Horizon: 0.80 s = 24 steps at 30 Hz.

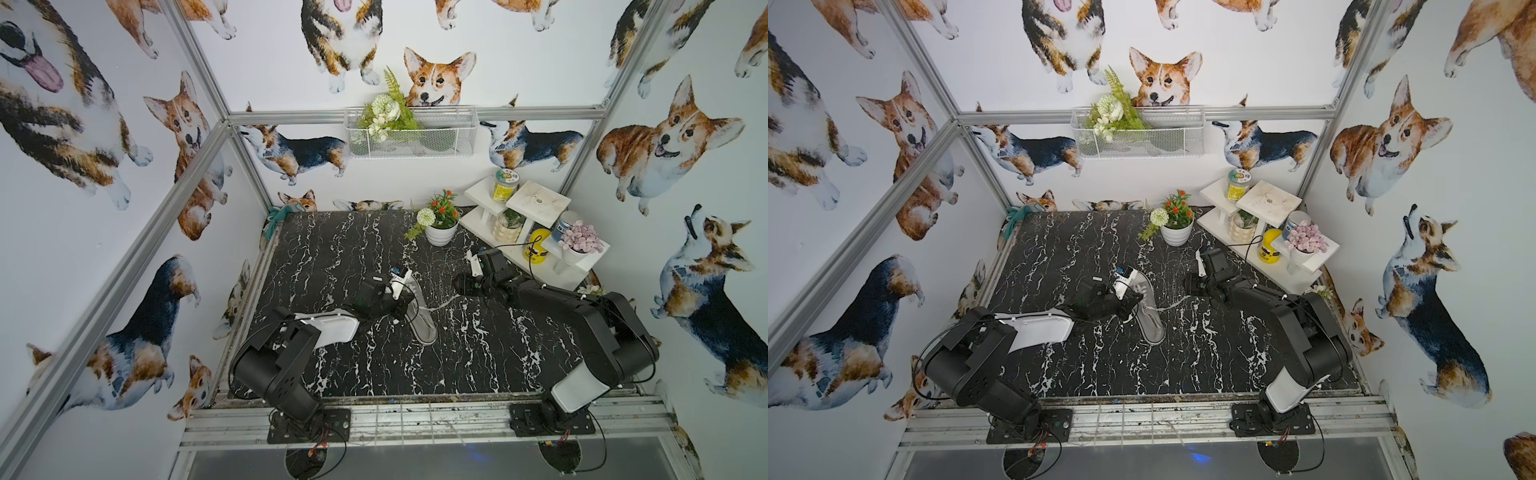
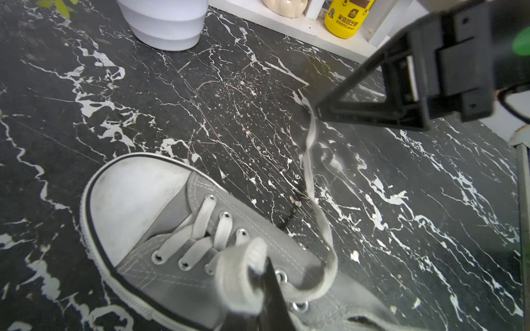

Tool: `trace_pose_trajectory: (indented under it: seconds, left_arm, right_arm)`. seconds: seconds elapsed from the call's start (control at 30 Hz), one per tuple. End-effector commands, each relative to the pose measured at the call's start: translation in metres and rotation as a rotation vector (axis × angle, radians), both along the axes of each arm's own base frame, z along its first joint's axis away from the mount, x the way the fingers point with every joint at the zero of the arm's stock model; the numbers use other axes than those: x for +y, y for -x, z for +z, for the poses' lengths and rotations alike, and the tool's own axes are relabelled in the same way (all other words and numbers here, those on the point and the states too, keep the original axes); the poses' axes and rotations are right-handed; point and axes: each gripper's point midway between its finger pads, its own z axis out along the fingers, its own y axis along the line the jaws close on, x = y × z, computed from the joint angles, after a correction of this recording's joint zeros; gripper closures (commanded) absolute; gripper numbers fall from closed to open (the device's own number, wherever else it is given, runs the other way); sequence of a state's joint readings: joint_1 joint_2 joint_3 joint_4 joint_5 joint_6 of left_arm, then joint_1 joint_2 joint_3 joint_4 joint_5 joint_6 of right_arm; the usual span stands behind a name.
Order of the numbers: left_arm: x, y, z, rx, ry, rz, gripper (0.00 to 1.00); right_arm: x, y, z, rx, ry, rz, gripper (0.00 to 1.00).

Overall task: Tie the shoes
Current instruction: Wrap the shoelace around the shoelace.

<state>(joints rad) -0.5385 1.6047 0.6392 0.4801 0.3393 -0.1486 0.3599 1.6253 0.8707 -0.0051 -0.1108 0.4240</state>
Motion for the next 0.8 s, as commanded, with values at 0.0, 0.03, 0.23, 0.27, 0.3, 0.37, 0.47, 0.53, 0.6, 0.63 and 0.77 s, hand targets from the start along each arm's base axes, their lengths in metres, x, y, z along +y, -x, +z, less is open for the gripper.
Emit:
trace_pose_trajectory:
  seconds: [0.0,0.03,0.23,0.27,0.3,0.37,0.47,0.53,0.6,0.63,0.77]
  left_arm:
    - [-0.007,0.001,0.001,-0.005,-0.002,-0.049,1.00]
    - [-0.007,0.001,0.001,-0.005,-0.002,-0.051,1.00]
    - [-0.008,0.002,-0.002,0.002,0.003,-0.059,1.00]
    - [-0.009,0.002,-0.001,0.001,0.004,-0.061,1.00]
    - [-0.008,0.002,-0.001,0.001,0.004,-0.058,1.00]
    - [-0.008,0.002,0.000,-0.004,0.005,-0.056,1.00]
    - [-0.006,0.003,0.001,-0.008,0.005,-0.053,1.00]
    - [-0.006,0.003,0.002,-0.011,0.004,-0.049,1.00]
    - [-0.005,0.004,0.002,-0.009,0.003,-0.049,1.00]
    - [-0.005,0.004,0.002,-0.010,0.001,-0.048,1.00]
    - [-0.004,0.004,-0.001,-0.011,-0.014,-0.053,1.00]
  right_arm:
    - [-0.015,-0.011,-0.007,-0.003,0.059,-0.107,0.41]
    - [-0.017,-0.012,-0.010,-0.001,0.072,-0.117,0.41]
    - [-0.022,-0.011,-0.028,0.030,0.137,-0.141,0.44]
    - [-0.023,-0.010,-0.030,0.035,0.144,-0.142,0.45]
    - [-0.024,-0.011,-0.031,0.036,0.147,-0.148,0.45]
    - [-0.025,-0.010,-0.033,0.033,0.163,-0.151,0.47]
    - [-0.026,-0.009,-0.040,0.046,0.176,-0.151,0.51]
    - [-0.024,-0.009,-0.043,0.053,0.171,-0.143,0.58]
    - [-0.022,-0.009,-0.045,0.057,0.171,-0.137,0.65]
    - [-0.022,-0.009,-0.046,0.058,0.173,-0.138,0.69]
    - [-0.025,-0.010,-0.044,0.042,0.180,-0.145,0.90]
